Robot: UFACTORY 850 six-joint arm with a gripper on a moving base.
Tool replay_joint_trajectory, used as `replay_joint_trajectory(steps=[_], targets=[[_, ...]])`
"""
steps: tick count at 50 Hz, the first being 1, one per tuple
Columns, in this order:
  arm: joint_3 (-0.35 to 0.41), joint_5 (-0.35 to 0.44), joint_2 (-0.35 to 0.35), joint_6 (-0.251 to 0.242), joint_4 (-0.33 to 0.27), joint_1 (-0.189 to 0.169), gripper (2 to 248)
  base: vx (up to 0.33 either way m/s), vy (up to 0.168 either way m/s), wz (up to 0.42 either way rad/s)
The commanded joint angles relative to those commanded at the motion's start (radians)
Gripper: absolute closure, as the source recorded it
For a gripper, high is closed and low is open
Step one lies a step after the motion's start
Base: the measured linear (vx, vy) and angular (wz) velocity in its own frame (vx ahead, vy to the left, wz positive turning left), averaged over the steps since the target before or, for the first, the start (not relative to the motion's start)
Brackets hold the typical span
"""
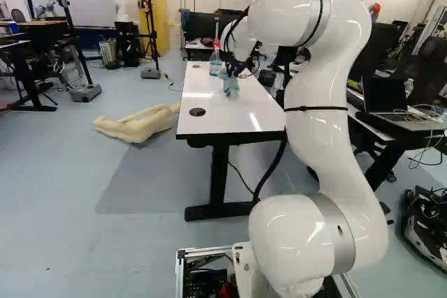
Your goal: Clean the table with the green towel
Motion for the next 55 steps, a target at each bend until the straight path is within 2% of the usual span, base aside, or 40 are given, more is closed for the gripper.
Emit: replay_joint_trajectory(steps=[41,55], targets=[[-0.156,0.000,-0.181,0.000,0.000,0.001,206,0.000,0.000,0.000],[-0.184,0.000,-0.222,0.000,0.000,0.001,206,0.000,0.000,0.000]])
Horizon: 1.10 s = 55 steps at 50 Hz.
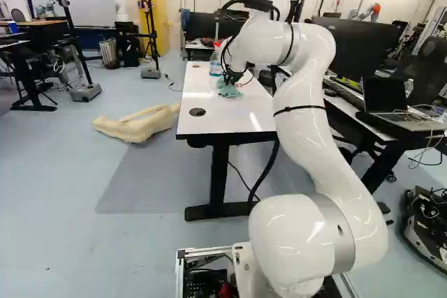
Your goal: Clean the table with the green towel
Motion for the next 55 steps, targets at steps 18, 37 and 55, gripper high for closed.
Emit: replay_joint_trajectory(steps=[18,37,55], targets=[[0.000,-0.025,0.000,0.000,0.000,0.000,206,0.000,0.000,0.000],[0.000,-0.108,0.000,0.000,0.000,0.000,206,0.000,0.000,0.000],[-0.015,-0.127,-0.010,0.000,0.000,-0.005,206,0.000,0.000,0.000]])
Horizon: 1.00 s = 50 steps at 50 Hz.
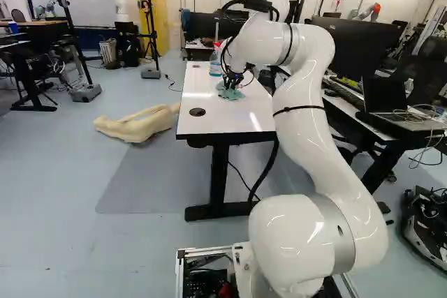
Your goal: Clean the table with the green towel
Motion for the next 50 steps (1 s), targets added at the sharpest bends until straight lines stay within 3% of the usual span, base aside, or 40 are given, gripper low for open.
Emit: replay_joint_trajectory(steps=[23,50], targets=[[-0.090,0.000,-0.061,0.000,0.000,-0.031,206,0.000,0.000,0.000],[0.068,0.000,0.046,0.000,0.000,-0.018,206,0.000,0.000,0.000]])
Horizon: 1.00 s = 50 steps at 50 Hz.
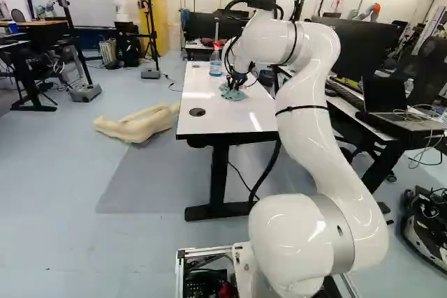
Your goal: Clean the table with the green towel
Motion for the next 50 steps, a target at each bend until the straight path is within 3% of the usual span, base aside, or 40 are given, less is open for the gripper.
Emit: replay_joint_trajectory(steps=[26,50], targets=[[0.129,0.000,0.089,0.000,0.000,0.044,206,0.000,0.000,0.000],[0.141,0.000,0.097,0.000,0.000,0.105,206,0.000,0.000,0.000]])
